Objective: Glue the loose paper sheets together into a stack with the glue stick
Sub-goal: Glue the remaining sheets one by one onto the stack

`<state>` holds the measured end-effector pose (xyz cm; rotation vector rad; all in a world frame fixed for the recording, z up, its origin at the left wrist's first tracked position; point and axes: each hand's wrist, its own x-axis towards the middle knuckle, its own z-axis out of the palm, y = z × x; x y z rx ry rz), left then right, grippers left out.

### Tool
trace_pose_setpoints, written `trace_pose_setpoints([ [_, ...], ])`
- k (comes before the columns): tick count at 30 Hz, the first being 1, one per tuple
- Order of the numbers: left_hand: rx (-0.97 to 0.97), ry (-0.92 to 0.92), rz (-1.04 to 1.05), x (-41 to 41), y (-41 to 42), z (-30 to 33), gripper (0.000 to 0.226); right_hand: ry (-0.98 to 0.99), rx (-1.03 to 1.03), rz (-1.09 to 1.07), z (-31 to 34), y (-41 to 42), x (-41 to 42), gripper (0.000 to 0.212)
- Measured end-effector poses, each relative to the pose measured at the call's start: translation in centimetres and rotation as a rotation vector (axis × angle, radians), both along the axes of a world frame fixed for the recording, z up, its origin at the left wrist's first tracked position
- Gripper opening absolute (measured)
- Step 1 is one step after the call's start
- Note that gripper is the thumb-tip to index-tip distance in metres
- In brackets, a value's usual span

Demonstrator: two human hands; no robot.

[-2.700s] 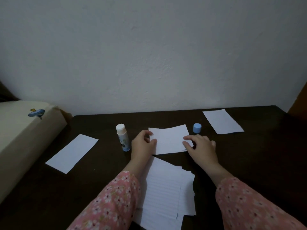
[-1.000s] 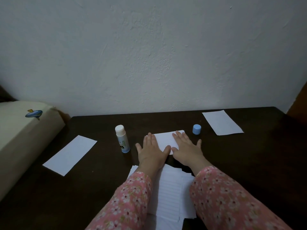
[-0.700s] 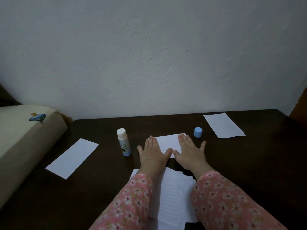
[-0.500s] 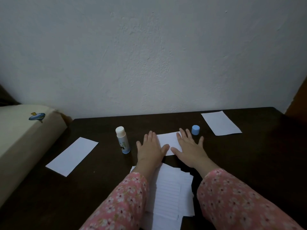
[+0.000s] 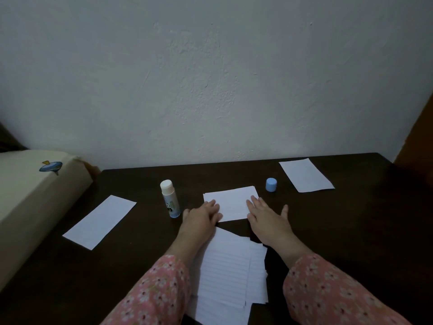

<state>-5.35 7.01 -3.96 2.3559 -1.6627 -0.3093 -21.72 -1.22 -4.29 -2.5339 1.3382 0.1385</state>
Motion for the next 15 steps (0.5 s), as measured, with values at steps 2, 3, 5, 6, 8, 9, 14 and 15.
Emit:
trace_pose_setpoints([
  [2,-0.020,0.028,0.011,0.1,0.0,0.1,0.035,0.010,0.001,-0.011,0.1,0.0,-0.1,0.051],
  [3,-0.035,0.050,0.029,0.1,-0.2,0.2,0.034,0.010,-0.016,-0.010,0.3,0.0,-0.1,0.051],
  [5,-0.070,0.084,0.061,0.2,-0.8,0.7,0.031,-0.022,-0.091,-0.001,0.9,-0.2,0.1,0.047],
  [6,-0.098,0.100,0.069,0.2,-1.0,0.8,0.027,-0.080,-0.128,0.000,1.2,-0.5,0.2,0.041],
  [8,-0.171,0.135,0.082,0.2,-1.3,0.8,0.024,-0.269,-0.115,-0.001,1.6,-1.4,0.3,0.031],
  [9,-0.189,0.142,0.075,0.2,-1.5,0.6,0.023,-0.331,-0.073,0.006,1.7,-2.0,0.3,0.030],
  [14,-0.099,0.064,0.031,0.9,-1.8,0.3,0.018,-0.058,-0.009,0.165,1.0,-3.3,-0.2,0.054],
  [15,-0.055,0.088,0.020,1.2,-1.9,0.7,0.022,-0.041,-0.015,0.180,0.8,-3.3,-0.5,0.056],
])
